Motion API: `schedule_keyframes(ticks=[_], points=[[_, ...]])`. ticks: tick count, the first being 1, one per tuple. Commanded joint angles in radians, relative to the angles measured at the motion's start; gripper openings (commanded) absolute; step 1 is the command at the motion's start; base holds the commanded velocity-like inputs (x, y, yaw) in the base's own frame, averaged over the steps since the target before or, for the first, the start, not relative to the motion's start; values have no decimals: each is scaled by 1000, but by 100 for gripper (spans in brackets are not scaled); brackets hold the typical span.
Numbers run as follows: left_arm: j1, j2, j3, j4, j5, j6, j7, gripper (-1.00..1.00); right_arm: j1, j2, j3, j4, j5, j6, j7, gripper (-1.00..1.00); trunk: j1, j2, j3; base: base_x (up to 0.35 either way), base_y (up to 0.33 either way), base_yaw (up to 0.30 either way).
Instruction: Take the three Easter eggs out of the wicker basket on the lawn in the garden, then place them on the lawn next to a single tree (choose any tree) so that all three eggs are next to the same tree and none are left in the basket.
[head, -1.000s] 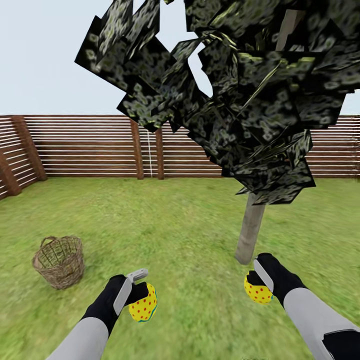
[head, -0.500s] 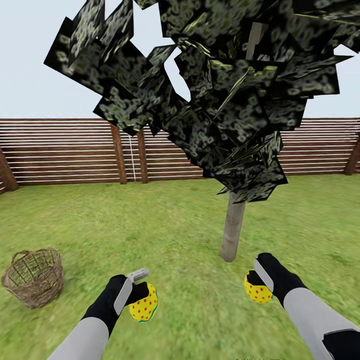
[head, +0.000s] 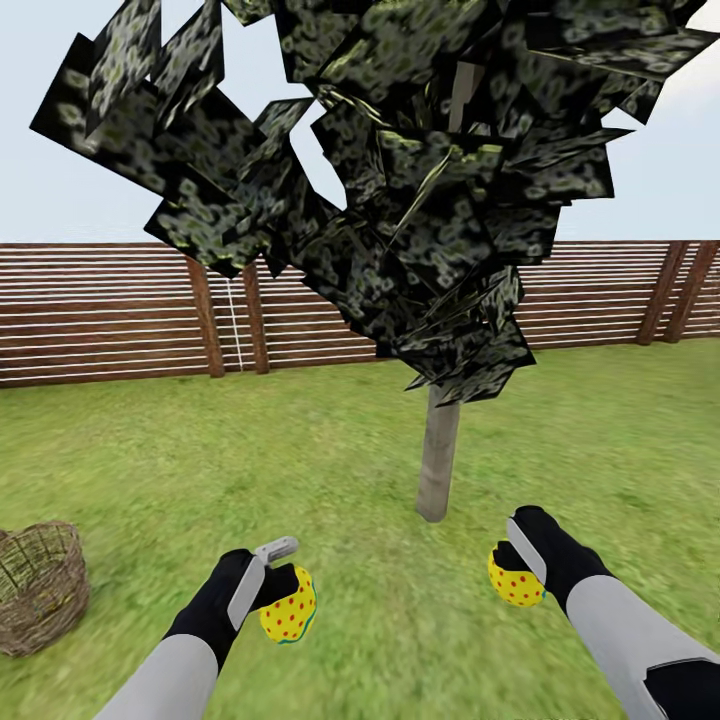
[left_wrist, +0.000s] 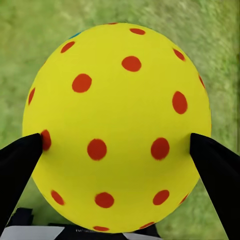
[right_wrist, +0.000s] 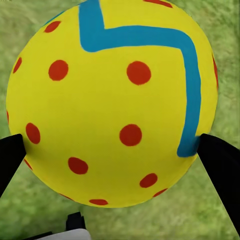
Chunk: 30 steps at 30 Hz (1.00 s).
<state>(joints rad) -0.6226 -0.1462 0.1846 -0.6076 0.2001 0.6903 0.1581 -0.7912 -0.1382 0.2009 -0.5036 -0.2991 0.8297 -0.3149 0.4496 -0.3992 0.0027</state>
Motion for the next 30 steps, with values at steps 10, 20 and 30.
schedule_keyframes(ticks=[10, 20, 30], points=[[0, -1, 4, -1, 15, 3, 12, -100, 0, -2, 6, -1, -11, 3, -7, -100, 35, -64, -29, 0, 0, -1], [0, -1, 6, -4, 16, 3, 12, -100, 0, 0, 8, -1, -11, 3, -7, -100, 73, -134, -60, 0, 0, 0], [0, 6, 11, -4, 18, 3, 10, -100, 0, 2, 9, -2, -11, 3, -7, -100, 112, -204, -91, -40, 0, 0]])
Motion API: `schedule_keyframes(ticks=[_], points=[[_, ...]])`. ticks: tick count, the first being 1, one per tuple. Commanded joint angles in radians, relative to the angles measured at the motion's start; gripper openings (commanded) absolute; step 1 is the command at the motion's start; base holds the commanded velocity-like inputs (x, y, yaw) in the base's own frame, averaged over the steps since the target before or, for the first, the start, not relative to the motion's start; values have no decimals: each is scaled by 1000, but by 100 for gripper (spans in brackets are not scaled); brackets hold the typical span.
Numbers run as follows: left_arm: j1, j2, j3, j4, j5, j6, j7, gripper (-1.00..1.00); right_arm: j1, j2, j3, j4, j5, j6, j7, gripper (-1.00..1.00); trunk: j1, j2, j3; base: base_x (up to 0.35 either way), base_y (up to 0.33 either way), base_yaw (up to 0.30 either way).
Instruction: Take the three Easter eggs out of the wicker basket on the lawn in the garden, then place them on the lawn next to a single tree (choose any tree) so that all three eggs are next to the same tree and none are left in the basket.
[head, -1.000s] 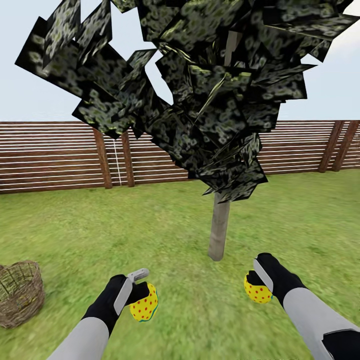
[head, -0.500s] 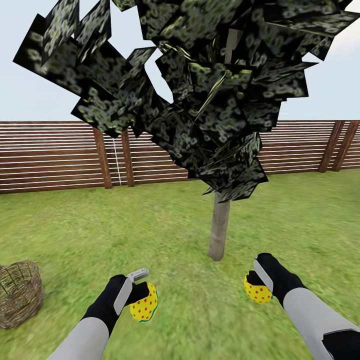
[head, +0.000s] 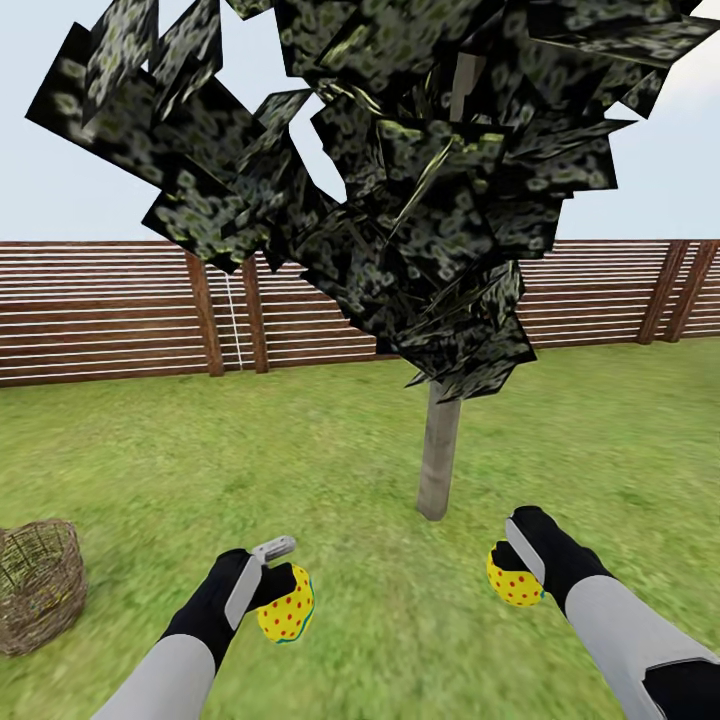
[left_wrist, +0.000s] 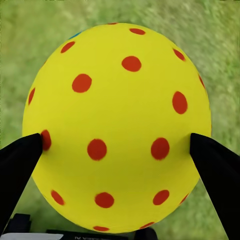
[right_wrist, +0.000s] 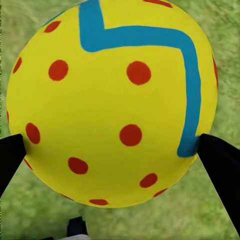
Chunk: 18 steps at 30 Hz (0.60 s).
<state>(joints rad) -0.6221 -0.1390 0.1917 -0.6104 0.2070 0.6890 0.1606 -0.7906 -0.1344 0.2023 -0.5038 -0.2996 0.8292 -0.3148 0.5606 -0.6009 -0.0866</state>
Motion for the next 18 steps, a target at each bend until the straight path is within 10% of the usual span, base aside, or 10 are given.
schedule_keyframes(ticks=[1, 18], points=[[-1, -1, 4, -2, 11, 4, 7, -100, -1, -1, 8, -1, -10, 4, -7, -100, 4, -9, -5, 0, 0, 0], [-1, -4, -3, -4, 7, -57, 12, -100, -1, 7, 8, -1, -10, 5, -7, -100, 66, -121, -55, 3, 0, 0]])
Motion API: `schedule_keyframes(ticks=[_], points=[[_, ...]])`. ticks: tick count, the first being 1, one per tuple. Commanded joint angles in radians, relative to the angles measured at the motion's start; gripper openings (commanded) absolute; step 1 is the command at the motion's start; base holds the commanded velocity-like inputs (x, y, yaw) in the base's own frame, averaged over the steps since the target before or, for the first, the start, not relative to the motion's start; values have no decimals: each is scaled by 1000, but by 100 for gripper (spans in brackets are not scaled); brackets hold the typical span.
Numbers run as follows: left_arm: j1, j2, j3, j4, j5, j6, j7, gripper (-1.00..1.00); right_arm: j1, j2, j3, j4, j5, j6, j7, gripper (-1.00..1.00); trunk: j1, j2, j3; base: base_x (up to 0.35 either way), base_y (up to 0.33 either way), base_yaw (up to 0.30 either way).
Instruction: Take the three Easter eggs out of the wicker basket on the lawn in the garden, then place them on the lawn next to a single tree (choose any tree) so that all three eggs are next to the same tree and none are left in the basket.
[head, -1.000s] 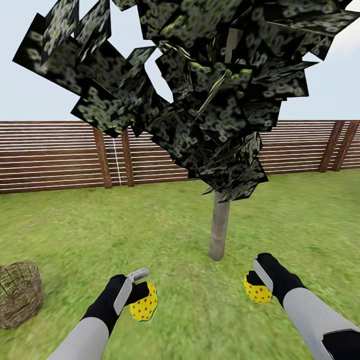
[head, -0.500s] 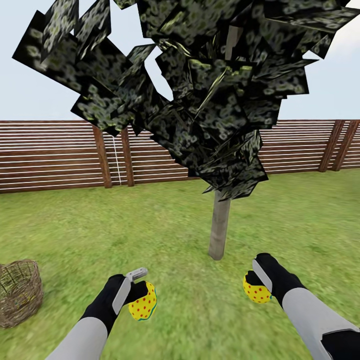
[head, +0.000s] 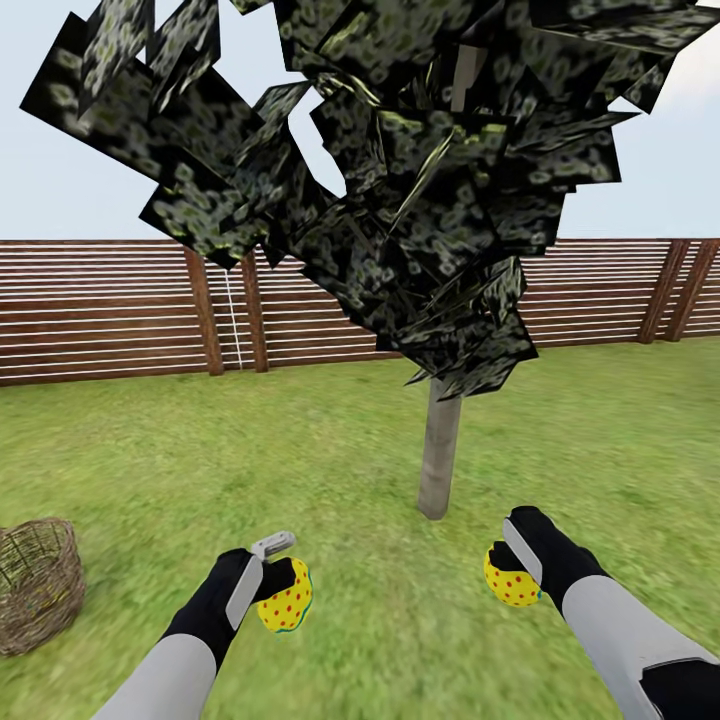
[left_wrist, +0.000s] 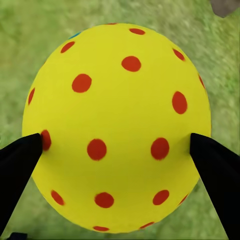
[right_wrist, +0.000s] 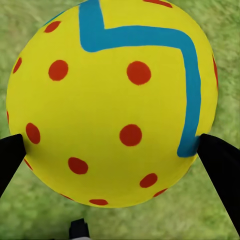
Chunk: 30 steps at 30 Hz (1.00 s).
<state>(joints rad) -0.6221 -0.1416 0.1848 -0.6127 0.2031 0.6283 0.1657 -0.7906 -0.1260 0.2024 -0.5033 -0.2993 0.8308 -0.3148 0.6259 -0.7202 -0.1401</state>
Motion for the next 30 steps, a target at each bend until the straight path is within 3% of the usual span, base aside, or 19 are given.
schedule_keyframes(ticks=[1, 26, 30], points=[[-1, -1, 4, -1, 10, 2, 7, -100, -1, -1, 8, -1, -11, 4, -7, -100, 4, -9, -5, 0, 0, 0], [-1, -3, 5, 1, 9, -1, 8, -100, -1, 12, 9, 0, -9, 5, -7, -100, 100, -184, -83, 0, 0, 0], [-1, -3, 5, 1, 9, -1, 8, -100, -1, 12, 50, 2, -10, 4, -7, -100, 115, -212, -96, 0, 0, 0]])
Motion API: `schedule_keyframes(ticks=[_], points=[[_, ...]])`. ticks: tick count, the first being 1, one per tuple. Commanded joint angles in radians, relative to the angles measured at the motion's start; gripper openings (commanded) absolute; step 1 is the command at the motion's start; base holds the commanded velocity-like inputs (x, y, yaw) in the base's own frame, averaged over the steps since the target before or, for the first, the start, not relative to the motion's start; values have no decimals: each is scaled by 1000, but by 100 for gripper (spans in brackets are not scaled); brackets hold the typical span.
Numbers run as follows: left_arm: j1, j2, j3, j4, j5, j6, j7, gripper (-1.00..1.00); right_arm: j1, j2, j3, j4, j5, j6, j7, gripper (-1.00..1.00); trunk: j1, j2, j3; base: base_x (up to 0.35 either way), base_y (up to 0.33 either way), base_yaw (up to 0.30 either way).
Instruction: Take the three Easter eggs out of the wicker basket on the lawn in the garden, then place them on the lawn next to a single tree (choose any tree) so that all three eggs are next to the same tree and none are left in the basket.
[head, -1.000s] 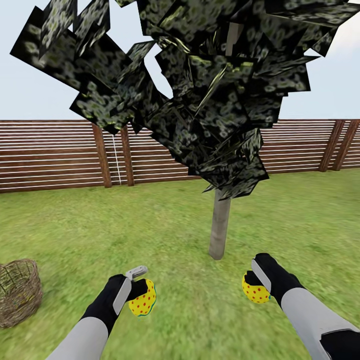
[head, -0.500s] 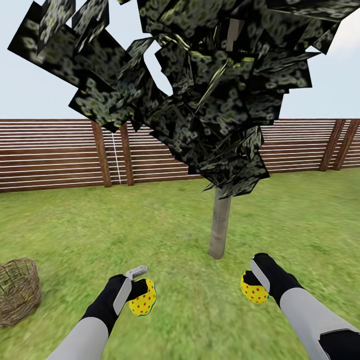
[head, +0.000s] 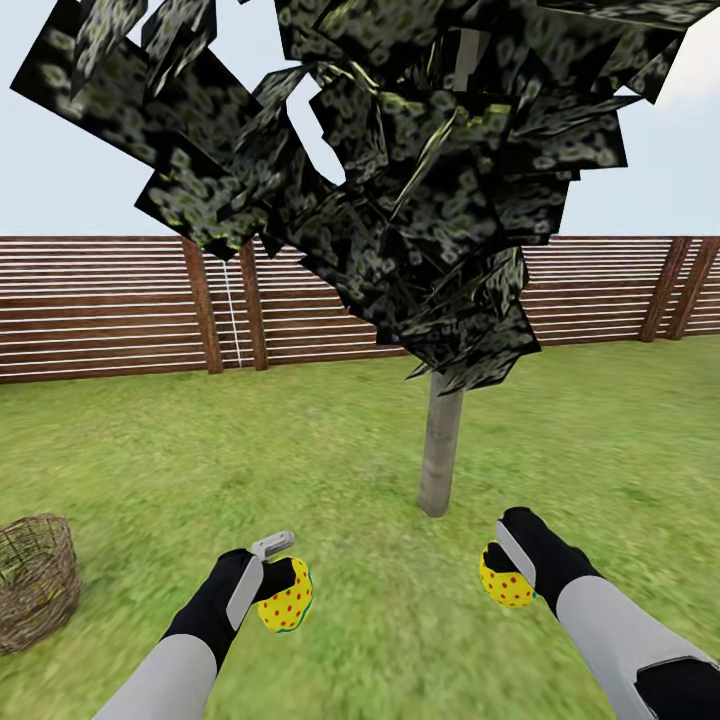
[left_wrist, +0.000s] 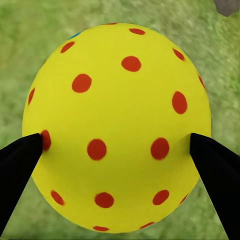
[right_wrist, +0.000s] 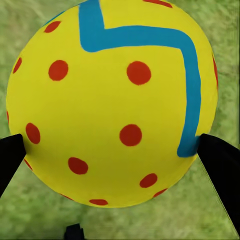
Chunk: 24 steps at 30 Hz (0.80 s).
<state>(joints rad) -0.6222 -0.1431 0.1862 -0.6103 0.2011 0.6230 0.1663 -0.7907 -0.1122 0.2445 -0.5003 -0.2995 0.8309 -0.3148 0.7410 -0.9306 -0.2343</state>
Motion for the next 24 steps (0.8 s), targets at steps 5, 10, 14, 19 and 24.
schedule_keyframes(ticks=[5, 10, 14, 19, 24], points=[[-1, -1, 4, -2, 11, 4, 7, -100, -1, -3, 13, -1, -10, 4, -7, -100, 19, -36, -17, 0, 0, 0], [-1, -1, 4, -2, 11, 4, 7, -100, -1, -2, 14, -1, -11, 4, -7, -100, 39, -71, -33, 0, 0, 0], [-1, -1, 4, -2, 11, 4, 7, -100, -1, -1, 15, -1, -11, 4, -7, -100, 54, -99, -45, 0, 0, 0], [-1, -1, 4, -2, 11, 4, 7, -100, -1, -1, 15, -1, -10, 4, -7, -100, 73, -134, -61, 0, 0, 0], [-1, -1, 4, -2, 11, 4, 7, -100, -1, -1, 16, 0, -10, 4, -7, -100, 92, -169, -77, 0, 0, 0]])
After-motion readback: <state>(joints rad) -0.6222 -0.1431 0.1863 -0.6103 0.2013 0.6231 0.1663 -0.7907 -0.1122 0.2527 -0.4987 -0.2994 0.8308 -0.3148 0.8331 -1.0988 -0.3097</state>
